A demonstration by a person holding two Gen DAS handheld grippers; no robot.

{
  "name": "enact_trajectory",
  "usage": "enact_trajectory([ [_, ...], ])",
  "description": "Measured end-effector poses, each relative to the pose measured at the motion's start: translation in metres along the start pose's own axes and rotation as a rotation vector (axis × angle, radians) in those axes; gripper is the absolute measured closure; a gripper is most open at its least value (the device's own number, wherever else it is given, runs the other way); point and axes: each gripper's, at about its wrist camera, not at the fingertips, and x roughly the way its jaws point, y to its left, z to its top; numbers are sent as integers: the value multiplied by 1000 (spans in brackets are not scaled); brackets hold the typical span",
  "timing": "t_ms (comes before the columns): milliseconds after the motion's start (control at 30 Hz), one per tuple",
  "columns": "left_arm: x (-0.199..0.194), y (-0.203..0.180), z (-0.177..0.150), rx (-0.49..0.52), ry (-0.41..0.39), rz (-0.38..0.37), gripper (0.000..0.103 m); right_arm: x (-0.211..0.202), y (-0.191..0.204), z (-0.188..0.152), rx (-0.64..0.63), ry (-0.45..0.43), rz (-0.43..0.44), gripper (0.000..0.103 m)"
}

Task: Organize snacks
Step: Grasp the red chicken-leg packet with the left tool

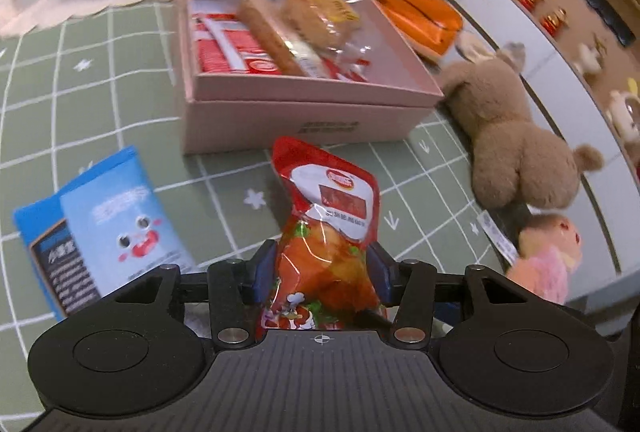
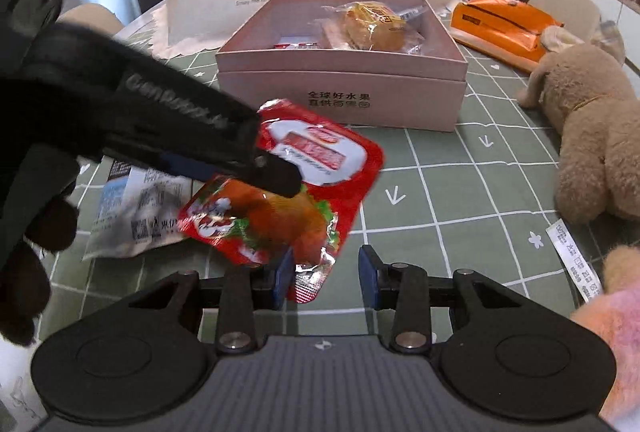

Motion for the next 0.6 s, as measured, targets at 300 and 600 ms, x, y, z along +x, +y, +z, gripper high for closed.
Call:
enact_trajectory([
  [300,11,-6,4,77,12,-34,56,-8,-28,-1,127,-46,-87,66],
  [600,-11,2,-33,71,32,-150,57,-5,-16,-2,33,9,2,65],
])
